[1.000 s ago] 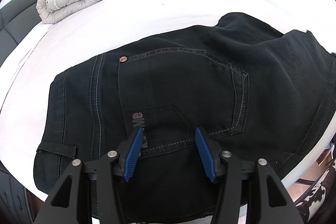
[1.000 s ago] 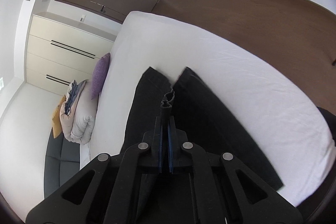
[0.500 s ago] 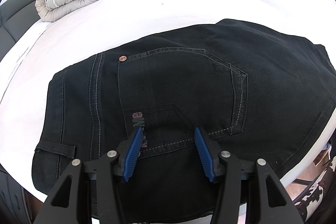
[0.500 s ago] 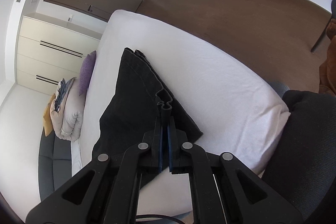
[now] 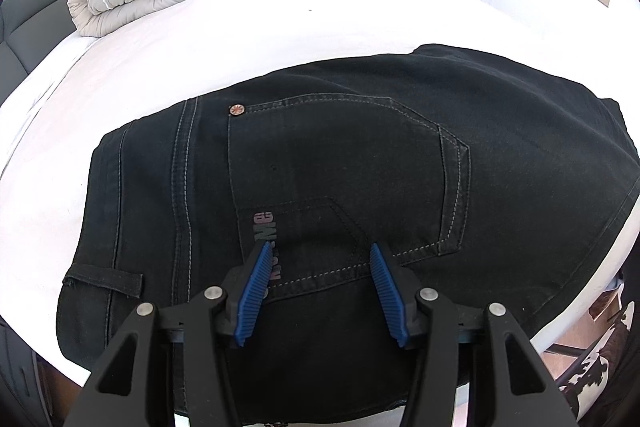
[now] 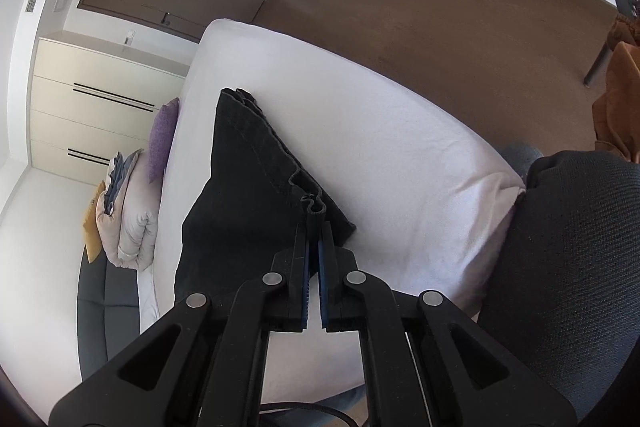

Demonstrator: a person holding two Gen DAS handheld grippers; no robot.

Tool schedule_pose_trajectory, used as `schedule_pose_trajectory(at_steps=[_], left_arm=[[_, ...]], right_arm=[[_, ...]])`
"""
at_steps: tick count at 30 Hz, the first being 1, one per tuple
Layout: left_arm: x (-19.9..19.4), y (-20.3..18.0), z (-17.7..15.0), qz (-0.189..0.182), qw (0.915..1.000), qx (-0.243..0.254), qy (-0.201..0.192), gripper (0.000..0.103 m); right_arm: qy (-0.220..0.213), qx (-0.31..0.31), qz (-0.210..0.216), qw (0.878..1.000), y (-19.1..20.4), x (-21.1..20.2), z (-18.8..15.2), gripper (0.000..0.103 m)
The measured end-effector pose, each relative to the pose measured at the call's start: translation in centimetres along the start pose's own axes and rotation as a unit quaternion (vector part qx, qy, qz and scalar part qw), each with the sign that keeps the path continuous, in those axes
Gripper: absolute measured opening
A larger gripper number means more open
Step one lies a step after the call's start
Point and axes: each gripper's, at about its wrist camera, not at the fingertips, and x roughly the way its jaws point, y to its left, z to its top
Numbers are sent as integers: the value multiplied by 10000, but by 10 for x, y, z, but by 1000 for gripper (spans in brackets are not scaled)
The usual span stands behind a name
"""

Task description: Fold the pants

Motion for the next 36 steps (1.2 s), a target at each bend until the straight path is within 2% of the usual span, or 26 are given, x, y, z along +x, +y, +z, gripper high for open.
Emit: schedule_pose_trajectory(at_steps=[2, 5, 6, 8, 11, 13, 15, 17, 20, 24, 27, 29, 31, 32, 34, 36], left_arm=[[1, 2, -1, 5, 10000, 3, -3, 54], [-2, 2, -3, 65, 10000, 20, -43, 55], [-2, 2, -4, 104, 9999, 26, -57, 55], [-3, 0, -6, 128, 9999, 35, -69, 55], [-5, 1, -7, 117, 9999, 23, -88, 55], [-5, 1, -8, 111, 9999, 21, -92, 55], [-5, 0, -7, 109, 9999, 23, -94, 55], [-6, 0, -7, 117, 9999, 33, -101, 55], [-6, -1, -7, 143, 9998, 41, -101, 56], [-7, -3, -8, 170, 9998, 37, -108, 56], [-6, -3, -6, 151, 9998, 23, -101, 56], [-6, -3, -6, 147, 9998, 24, -94, 56], [-6, -4, -5, 144, 9998, 27, -94, 57], [-5, -3, -5, 138, 9999, 30, -92, 57], [-5, -2, -5, 112, 9999, 29, -82, 57], [-5, 0, -4, 75, 9999, 3, -74, 57]], right_arm=[[51, 32, 68, 10000, -4, 6, 4, 2], [-30, 329, 578, 9978, -19, 10, 13, 2], [-99, 412, 639, 9971, -24, 7, 15, 5], [-469, 560, 236, 9970, -35, -8, 20, 9], [-811, 519, -37, 9953, -32, -34, 30, 10], [-857, 16, 91, 9963, -3, -42, 31, 10], [-501, -738, 396, 9952, 48, -27, 23, 9], [76, -1298, 825, 9881, 98, 3, 1, 9], [1192, -1874, 1434, 9644, 168, 75, -54, 8], [2156, -2002, 1783, 9390, 232, 167, -118, 8], [2762, -1789, 1794, 9271, 258, 223, -138, 8], [2762, -1649, 1539, 9343, 258, 253, -138, 8], [2803, -1278, 1281, 9427, 239, 285, -123, 8], [2685, -1117, 1118, 9502, 225, 292, -111, 2], [2490, -678, 1344, 9567, 196, 293, -80, 0], [1968, -689, 1157, 9712, 183, 272, -47, 0]])
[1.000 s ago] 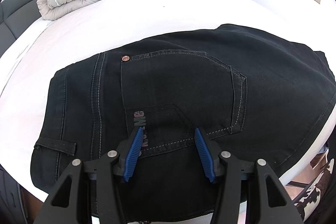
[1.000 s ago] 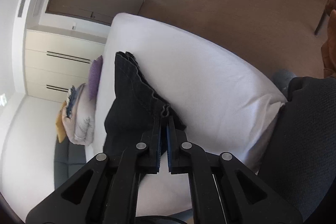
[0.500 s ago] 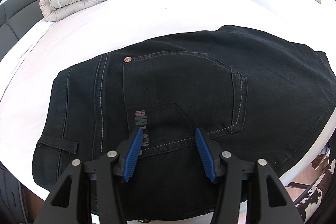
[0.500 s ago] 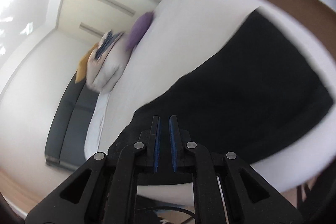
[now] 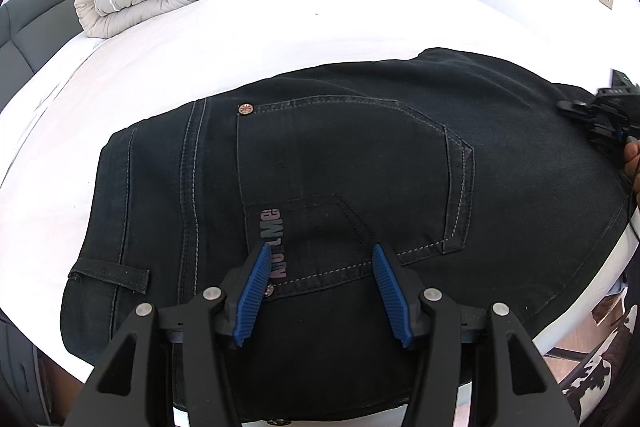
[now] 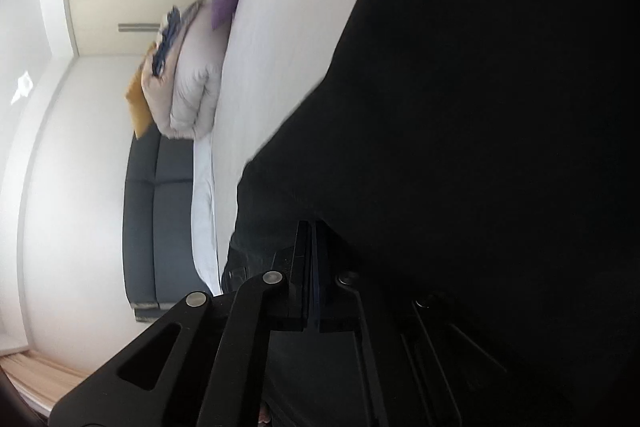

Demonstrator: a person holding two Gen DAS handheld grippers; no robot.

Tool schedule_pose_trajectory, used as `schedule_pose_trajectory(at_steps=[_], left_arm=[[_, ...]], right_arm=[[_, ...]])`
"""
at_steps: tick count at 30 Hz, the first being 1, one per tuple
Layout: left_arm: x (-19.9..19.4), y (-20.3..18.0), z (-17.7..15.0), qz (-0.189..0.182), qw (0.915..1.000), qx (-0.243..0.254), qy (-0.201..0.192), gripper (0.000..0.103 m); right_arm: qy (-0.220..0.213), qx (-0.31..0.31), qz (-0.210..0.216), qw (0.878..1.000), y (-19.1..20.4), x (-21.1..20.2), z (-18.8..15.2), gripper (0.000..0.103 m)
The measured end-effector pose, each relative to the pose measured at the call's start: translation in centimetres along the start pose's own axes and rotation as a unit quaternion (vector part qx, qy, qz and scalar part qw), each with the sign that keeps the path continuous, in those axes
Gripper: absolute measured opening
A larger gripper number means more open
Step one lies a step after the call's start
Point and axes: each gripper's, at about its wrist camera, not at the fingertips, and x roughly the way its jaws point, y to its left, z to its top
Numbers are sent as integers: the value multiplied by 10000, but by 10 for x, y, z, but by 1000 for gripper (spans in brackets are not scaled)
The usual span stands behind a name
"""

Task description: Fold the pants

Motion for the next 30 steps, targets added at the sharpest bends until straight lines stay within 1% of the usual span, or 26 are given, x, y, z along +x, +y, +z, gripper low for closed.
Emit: schedule_pose_trajectory(at_steps=[1, 2, 4, 6, 7, 9, 12, 13, 14, 15, 17, 18, 20, 21, 23, 24, 26, 27, 28, 29, 30], left_arm=[[0, 0, 0, -13, 10000, -4, -1, 57], [0, 0, 0, -16, 10000, -1, -5, 57], [-1, 2, -1, -7, 10000, 22, -13, 57], [-1, 2, -1, 2, 10000, 27, -18, 57], [-1, 2, -2, 4, 10000, 28, -24, 57], [-2, 3, -2, 18, 10000, 36, -44, 57], [-6, 4, -4, 22, 9999, -21, -116, 57], [-8, 6, -4, 90, 9998, -66, -152, 56], [-13, 8, -4, 153, 9996, -168, -178, 56], [-19, 11, -1, 128, 9989, -378, -254, 52], [-40, 11, 12, -278, 9935, -877, -671, 52], [-49, 4, 22, -499, 9897, -1000, -898, 52], [-59, -24, 49, -993, 9822, -1025, -1224, 52], [-58, -43, 63, -1352, 9773, -982, -1303, 52], [-46, -90, 90, -2236, 9618, -845, -1336, 52], [-35, -115, 101, -2663, 9517, -764, -1321, 51], [-7, -163, 115, -3438, 9279, -701, -1260, 41], [12, -181, 119, -3747, 9162, -838, -1147, 35], [30, -192, 121, -4002, 9047, -1055, -1013, 32], [51, -199, 122, -4192, 8943, -1319, -840, 31], [73, -202, 122, -4302, 8864, -1595, -617, 31]], right_arm=[[-278, 113, -4, 9995, -12, -20, 14, 0], [-549, 395, 57, 9977, -30, -41, 29, 0], [-1023, 800, 148, 9914, -58, -84, 57, 0], [-1463, 826, -29, 9858, -67, -118, 73, 0], [-1617, 865, -67, 9830, -72, -130, 78, 0], [-1774, 1036, 126, 9786, -84, -144, 84, 0], [-1894, 970, 30, 9771, -83, -146, 90, 0], [-1929, 989, 30, 9762, -82, -143, 93, 0], [-1955, 967, -27, 9759, -80, -140, 95, 0], [-1965, 918, -96, 9762, -78, -139, 94, 0], [-1986, 790, -185, 9767, -73, -131, 99, 0], [-1993, 729, -230, 9769, -68, -127, 98, 0], [-2004, 657, -316, 9770, -66, -125, 104, 0], [-2008, 653, -337, 9769, -65, -123, 107, 0], [-2004, 635, -354, 9770, -63, -121, 107, 0], [-2009, 616, -358, 9770, -63, -118, 100, 0], [-2011, 550, -384, 9773, -66, -126, 88, 0], [-2016, 527, -397, 9773, -64, -125, 89, 0], [-2016, 490, -419, 9773, -62, -122, 91, 0], [-2000, 460, -430, 9778, -60, -122, 89, 0], [-1969, 430, -435, 9785, -58, -120, 91, 0]])
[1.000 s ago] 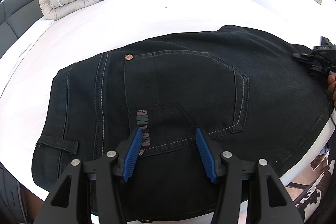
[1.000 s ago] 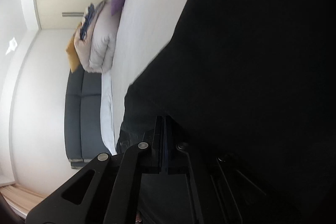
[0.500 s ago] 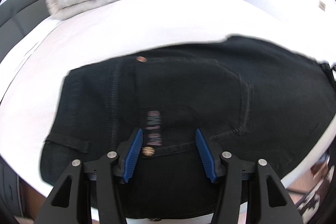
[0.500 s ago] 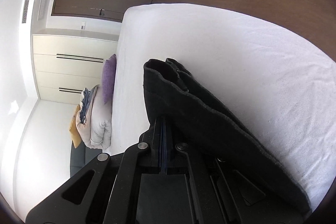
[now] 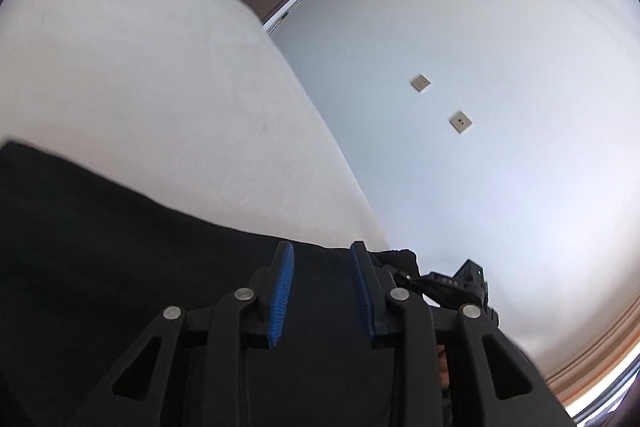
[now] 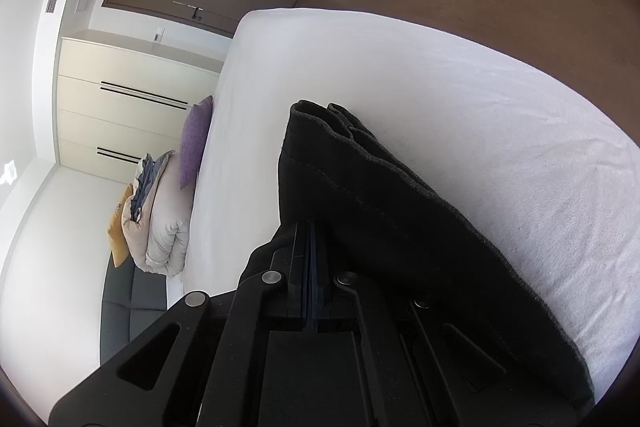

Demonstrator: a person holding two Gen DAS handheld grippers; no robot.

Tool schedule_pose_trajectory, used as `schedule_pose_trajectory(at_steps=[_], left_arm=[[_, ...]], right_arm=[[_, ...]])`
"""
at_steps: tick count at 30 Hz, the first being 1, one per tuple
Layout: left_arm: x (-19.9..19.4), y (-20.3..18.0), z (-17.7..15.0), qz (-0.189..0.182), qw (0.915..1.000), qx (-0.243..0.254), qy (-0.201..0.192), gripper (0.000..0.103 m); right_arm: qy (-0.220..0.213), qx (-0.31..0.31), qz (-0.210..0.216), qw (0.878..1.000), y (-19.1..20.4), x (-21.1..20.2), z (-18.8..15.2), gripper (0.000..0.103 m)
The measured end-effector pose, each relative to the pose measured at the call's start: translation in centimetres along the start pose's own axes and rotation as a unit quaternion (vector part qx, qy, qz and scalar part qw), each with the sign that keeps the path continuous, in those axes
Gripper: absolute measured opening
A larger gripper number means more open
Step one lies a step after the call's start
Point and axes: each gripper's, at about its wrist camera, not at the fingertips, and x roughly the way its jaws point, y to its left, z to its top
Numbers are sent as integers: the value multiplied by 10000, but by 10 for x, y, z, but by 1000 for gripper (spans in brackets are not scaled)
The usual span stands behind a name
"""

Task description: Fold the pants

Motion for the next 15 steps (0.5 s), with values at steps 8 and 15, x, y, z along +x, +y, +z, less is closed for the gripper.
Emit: schedule_pose_trajectory(at_steps=[8, 15], left_arm=[[-14, 84, 3, 175, 9914, -1274, 243, 3], [-92, 135, 26, 727, 9855, -1475, -420, 3]], right_arm=[[82, -31, -39, 10000, -1, -15, -7, 0], [66, -64, -98, 9999, 1, -20, -11, 0]])
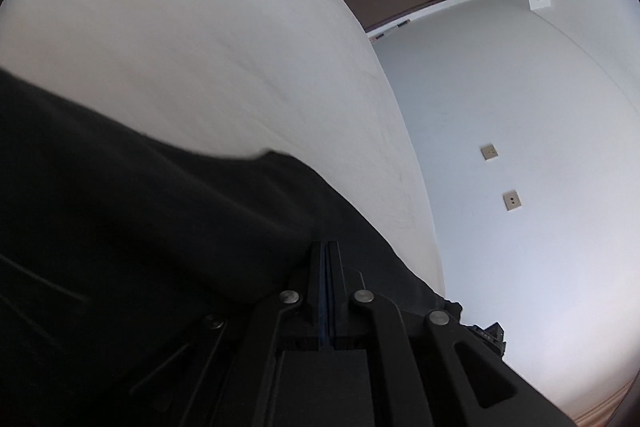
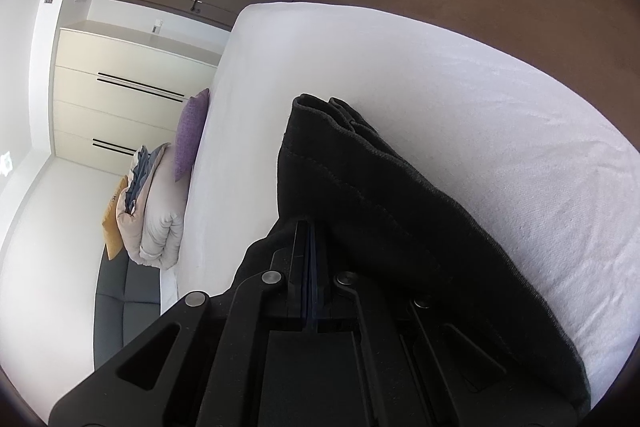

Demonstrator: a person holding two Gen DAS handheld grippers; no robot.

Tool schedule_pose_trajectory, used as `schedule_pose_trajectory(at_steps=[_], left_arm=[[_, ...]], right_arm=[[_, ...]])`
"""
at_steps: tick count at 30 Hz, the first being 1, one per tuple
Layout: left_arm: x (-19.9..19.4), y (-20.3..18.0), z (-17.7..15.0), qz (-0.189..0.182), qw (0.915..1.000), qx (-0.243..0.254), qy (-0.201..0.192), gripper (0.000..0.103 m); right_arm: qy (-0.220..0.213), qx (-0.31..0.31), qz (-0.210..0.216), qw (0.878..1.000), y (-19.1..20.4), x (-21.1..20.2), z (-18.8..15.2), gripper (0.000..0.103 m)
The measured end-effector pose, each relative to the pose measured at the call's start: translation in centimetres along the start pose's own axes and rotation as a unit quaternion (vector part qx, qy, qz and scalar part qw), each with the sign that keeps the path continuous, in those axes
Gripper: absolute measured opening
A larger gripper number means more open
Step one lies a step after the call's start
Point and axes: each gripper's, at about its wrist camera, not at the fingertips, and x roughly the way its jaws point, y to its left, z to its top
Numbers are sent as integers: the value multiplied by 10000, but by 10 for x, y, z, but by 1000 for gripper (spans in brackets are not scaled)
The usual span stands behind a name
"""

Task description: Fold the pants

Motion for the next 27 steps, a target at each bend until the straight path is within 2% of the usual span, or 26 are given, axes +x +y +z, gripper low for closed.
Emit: schedule_pose_trajectory(at_steps=[1, 3, 5, 7, 9, 12, 16, 18, 19, 22, 25, 27], left_arm=[[-8, 8, 8, 15, 10000, -56, -77, 3], [-35, 28, 21, 390, 9986, -132, -337, 4], [-65, 53, 31, 474, 9968, -315, -564, 4], [-92, 60, 39, 787, 9940, -157, -742, 4], [-117, 74, 44, 984, 9907, -205, -914, 4], [-153, 102, 48, 994, 9865, -476, -1213, 5], [-173, 99, 40, 1169, 9815, -369, -1473, 3], [-175, 85, 28, 1370, 9778, -254, -1564, 1], [-173, 73, 21, 1298, 9793, -178, -1542, 0], [-165, 30, -2, 750, 9881, 221, -1324, 0], [-125, -14, -44, -126, 9960, 235, -854, 0], [-85, -35, -77, -512, 9976, 228, -406, 0]], right_arm=[[0, -5, -1, 10000, -3, -2, 0, 0], [-2, -5, -11, 10000, -3, -3, 0, 0], [-10, -21, -34, 10000, -6, -4, -1, 0], [-18, -39, -59, 10000, -8, -4, -3, 0], [-40, -68, -85, 9999, -9, -5, -2, 0], [-60, -107, -115, 9999, -12, -7, -5, 0], [-66, -133, -185, 9997, -15, -10, -4, 0], [-65, -137, -251, 9996, -14, -11, -2, 0], [-69, -145, -287, 9995, -11, -14, -2, 0], [-124, -458, -487, 9977, 12, -23, -7, 0], [150, -672, -55, 9976, 46, -24, -30, 0], [550, -1053, 237, 9926, 76, -14, -61, 0]])
